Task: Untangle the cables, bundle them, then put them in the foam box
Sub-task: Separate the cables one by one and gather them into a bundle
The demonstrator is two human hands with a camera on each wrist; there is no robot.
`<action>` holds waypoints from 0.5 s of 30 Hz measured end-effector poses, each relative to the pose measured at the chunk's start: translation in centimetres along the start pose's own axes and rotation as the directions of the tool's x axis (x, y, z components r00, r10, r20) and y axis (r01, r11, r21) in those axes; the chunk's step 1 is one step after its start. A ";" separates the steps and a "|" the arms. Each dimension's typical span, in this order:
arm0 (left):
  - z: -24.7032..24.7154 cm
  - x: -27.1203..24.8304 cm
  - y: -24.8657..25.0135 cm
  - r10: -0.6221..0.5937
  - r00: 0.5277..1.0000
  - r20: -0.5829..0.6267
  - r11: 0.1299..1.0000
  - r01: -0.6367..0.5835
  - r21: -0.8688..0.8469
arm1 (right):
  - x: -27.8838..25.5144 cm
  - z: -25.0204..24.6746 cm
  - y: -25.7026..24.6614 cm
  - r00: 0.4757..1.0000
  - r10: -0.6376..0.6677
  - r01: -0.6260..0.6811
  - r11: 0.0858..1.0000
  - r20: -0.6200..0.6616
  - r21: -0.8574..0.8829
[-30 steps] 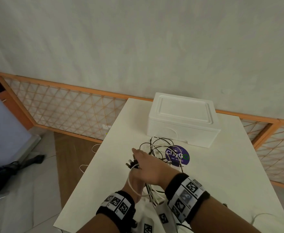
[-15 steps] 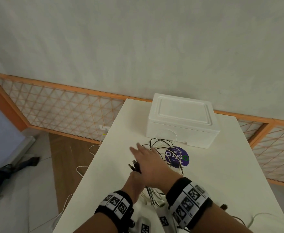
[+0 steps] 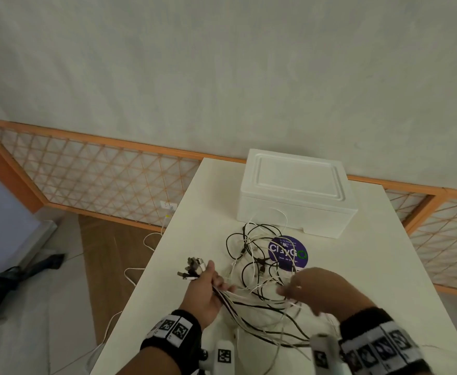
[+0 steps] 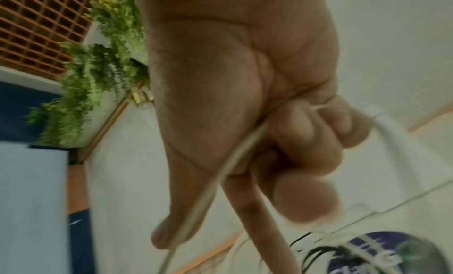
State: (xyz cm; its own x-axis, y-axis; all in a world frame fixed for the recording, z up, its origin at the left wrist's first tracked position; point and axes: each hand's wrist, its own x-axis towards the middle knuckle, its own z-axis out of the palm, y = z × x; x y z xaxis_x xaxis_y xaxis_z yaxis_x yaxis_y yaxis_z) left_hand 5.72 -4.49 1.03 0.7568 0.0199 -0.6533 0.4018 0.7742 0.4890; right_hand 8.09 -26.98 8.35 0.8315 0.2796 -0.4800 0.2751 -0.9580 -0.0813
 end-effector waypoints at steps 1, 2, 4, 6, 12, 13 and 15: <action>-0.3 0.1 0.0 -0.009 1.000 0.000 1.000 0.009 -0.012 | -0.3 0.3 1.3 0.998 0.050 -0.049 0.998 0.036 -0.040; -0.6 0.4 0.0 -0.011 1.000 -0.007 1.000 0.011 -0.024 | -0.8 0.5 2.7 0.994 0.106 -0.104 0.994 0.035 -0.043; -1.1 0.9 0.2 0.008 1.000 -0.026 0.999 -0.009 -0.038 | -2.2 0.7 5.9 0.969 0.242 -0.239 0.969 -0.041 0.063; -1.6 1.2 0.3 0.026 0.998 -0.054 0.998 -0.029 -0.056 | -3.9 0.5 9.5 0.918 0.371 -0.341 0.918 -0.141 0.202; -2.1 1.1 -0.1 0.001 0.997 -0.080 1.000 -0.002 -0.012 | -6.2 0.8 15.3 0.761 0.548 -0.482 0.836 -0.346 0.263; -1.9 1.0 -0.2 0.000 0.997 -0.075 1.000 -0.001 -0.001 | -6.3 0.8 15.6 0.749 0.556 -0.477 0.830 -0.361 0.290; -1.8 0.7 0.0 0.007 0.998 -0.061 1.000 -0.005 0.020 | -6.3 1.0 15.9 0.708 0.554 -0.444 0.831 -0.437 0.335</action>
State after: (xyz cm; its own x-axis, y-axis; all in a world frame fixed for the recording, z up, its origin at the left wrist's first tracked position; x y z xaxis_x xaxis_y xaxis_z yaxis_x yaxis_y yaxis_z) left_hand 5.31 -3.34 -0.42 0.7266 0.0635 -0.6842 0.4081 0.7612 0.5040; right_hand 6.76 -44.05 9.22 0.9523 -0.3051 -0.0028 -0.3022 -0.9418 -0.1470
